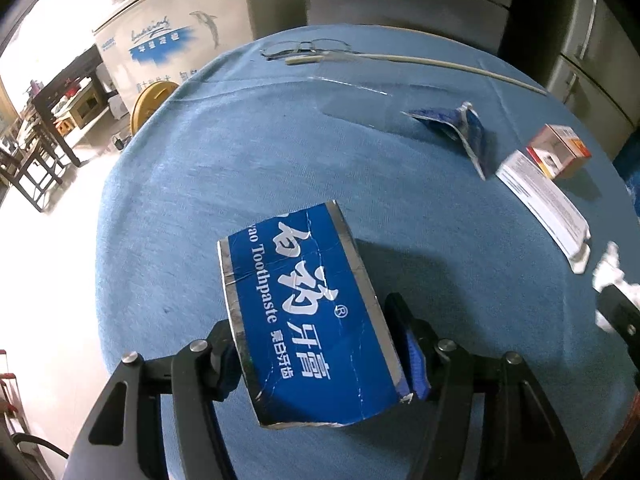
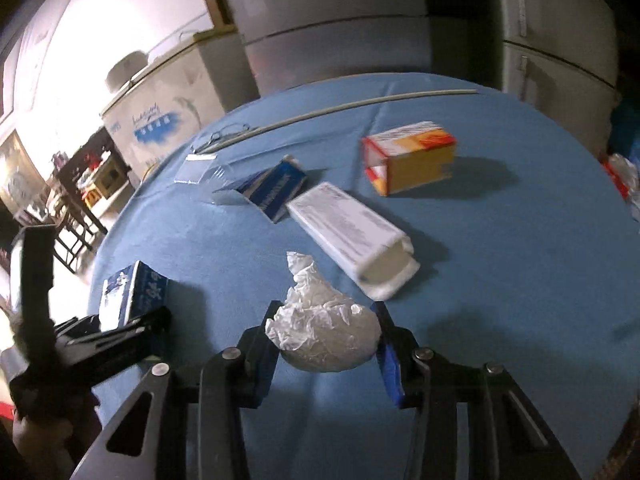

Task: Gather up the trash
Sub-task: 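Lift the toothpaste box with the left tool while the right tool grasps the white tissue, then carry the toothpaste box and tissue toward the red basket with both tools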

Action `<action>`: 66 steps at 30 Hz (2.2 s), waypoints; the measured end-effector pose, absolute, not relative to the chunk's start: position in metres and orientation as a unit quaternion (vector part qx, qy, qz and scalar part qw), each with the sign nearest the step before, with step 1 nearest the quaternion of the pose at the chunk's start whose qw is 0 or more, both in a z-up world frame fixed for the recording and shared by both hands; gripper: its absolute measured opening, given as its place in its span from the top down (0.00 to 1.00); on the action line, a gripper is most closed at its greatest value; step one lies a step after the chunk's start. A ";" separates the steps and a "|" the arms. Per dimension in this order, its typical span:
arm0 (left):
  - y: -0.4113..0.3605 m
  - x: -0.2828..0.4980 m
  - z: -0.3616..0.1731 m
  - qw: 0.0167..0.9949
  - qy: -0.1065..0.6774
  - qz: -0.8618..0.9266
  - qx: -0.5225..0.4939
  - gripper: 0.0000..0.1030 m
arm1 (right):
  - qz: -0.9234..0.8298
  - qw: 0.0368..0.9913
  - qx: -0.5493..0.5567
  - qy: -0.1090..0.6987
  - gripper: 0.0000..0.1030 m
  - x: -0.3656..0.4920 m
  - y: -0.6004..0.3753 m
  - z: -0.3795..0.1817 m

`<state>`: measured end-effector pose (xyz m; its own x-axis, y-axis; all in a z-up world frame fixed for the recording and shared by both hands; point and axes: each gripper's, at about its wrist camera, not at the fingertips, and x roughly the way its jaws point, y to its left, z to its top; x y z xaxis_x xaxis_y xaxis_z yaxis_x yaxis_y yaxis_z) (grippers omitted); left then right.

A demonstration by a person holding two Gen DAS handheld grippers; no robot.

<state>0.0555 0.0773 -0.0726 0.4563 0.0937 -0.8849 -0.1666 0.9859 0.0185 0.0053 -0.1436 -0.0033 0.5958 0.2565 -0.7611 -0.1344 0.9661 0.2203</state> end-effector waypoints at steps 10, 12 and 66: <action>0.005 0.046 -0.055 0.862 0.506 0.007 0.023 0.37 | 0.041 0.889 0.119 0.440 0.55 -0.034 -0.221 -0.010; -0.007 0.044 -0.051 0.865 0.501 -0.002 0.032 0.37 | 0.033 0.889 0.124 0.439 0.55 -0.039 -0.230 -0.010; -0.109 -0.011 -0.012 0.886 0.435 -0.119 0.104 0.37 | -0.028 0.900 0.157 0.405 0.55 -0.106 -0.292 0.021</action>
